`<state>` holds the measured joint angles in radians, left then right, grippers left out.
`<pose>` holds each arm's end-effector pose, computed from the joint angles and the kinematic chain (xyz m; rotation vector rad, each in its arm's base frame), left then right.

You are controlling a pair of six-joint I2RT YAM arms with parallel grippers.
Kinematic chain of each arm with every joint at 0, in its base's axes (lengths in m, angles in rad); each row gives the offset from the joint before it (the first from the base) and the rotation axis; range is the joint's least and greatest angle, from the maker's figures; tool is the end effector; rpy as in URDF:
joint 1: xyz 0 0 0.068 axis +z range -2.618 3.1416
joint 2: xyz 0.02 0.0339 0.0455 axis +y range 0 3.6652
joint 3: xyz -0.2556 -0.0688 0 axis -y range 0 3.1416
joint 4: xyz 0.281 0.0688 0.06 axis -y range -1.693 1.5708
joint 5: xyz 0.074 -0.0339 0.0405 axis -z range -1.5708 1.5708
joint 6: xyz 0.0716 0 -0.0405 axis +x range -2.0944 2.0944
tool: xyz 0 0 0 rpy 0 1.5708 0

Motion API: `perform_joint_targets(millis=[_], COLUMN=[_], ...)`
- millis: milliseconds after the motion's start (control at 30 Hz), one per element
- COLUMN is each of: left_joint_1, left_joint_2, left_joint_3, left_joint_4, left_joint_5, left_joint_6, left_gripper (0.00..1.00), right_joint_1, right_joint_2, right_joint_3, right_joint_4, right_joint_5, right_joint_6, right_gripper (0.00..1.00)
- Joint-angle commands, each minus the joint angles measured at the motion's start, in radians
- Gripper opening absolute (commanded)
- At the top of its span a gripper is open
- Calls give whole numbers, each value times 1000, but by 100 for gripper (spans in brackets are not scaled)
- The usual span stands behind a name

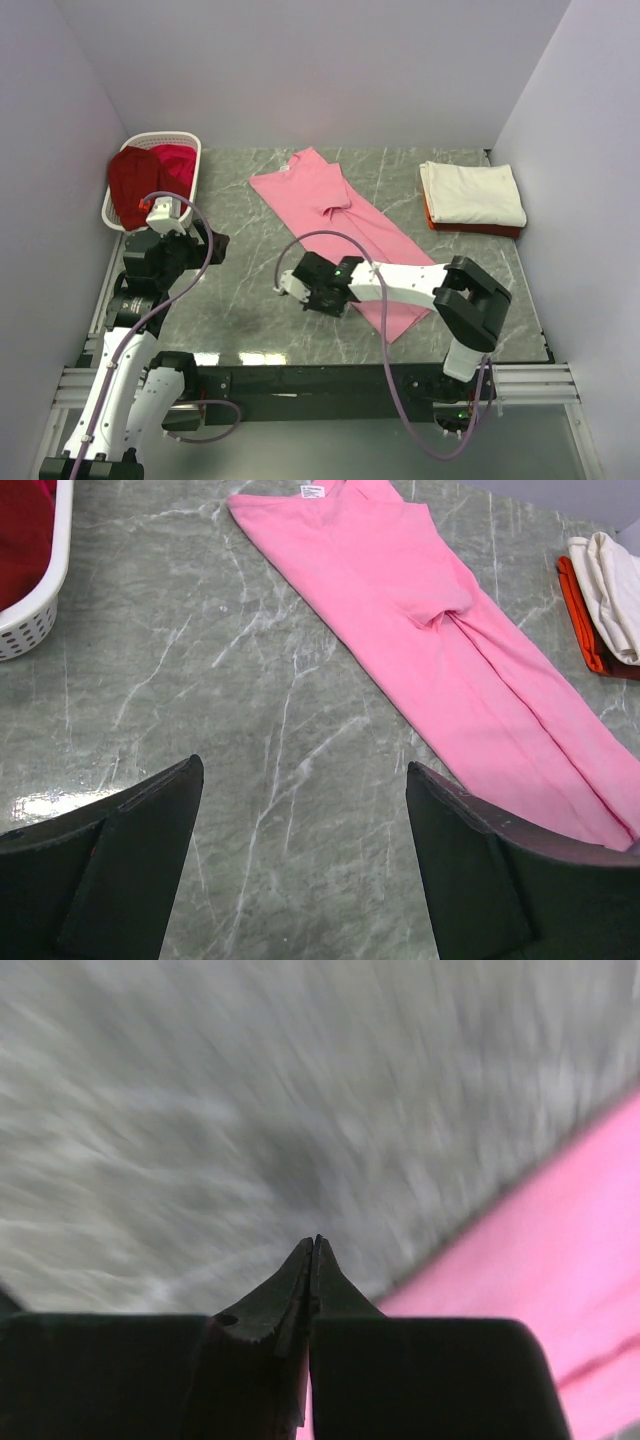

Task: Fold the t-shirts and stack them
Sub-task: Fold the tshirt

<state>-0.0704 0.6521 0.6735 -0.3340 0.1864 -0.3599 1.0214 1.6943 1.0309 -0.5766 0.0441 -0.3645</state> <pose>0.2323 -0.0297 0.2902 -0.1462 1.8993 -0.4688 0.1892 0.3029 0.1037 -1.7890 2.1708 0.0927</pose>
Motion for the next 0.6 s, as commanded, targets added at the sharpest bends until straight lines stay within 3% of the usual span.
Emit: perform_joint_targets(millis=[0,200,233,267,333,567], left_joint_1=[4,4,4,4,4,4], left_joint_2=[0,-2,-3,-3,-2,17], left_joint_3=[-5,-5,-6,-8,-6,-3], left_joint_4=[39,36,36,36,39,44], left_joint_5=[-2,-16,-19,-19,-19,1], left_joint_6=[9,7,6,6,7,13], left_gripper=[88,88,88,88,88,88], right_joint_1=[61,94,76,57,16,-59], right_joint_2=[62,202,197,173,140,-85], right_joint_3=[148,415,428,420,358,20], right_joint_4=[-34,-109,-106,-103,-95,-48], right_joint_5=[-159,-247,-244,-239,-164,10], right_joint_6=[2,30,33,30,18,4], right_gripper=[0,3,21,29,40,50])
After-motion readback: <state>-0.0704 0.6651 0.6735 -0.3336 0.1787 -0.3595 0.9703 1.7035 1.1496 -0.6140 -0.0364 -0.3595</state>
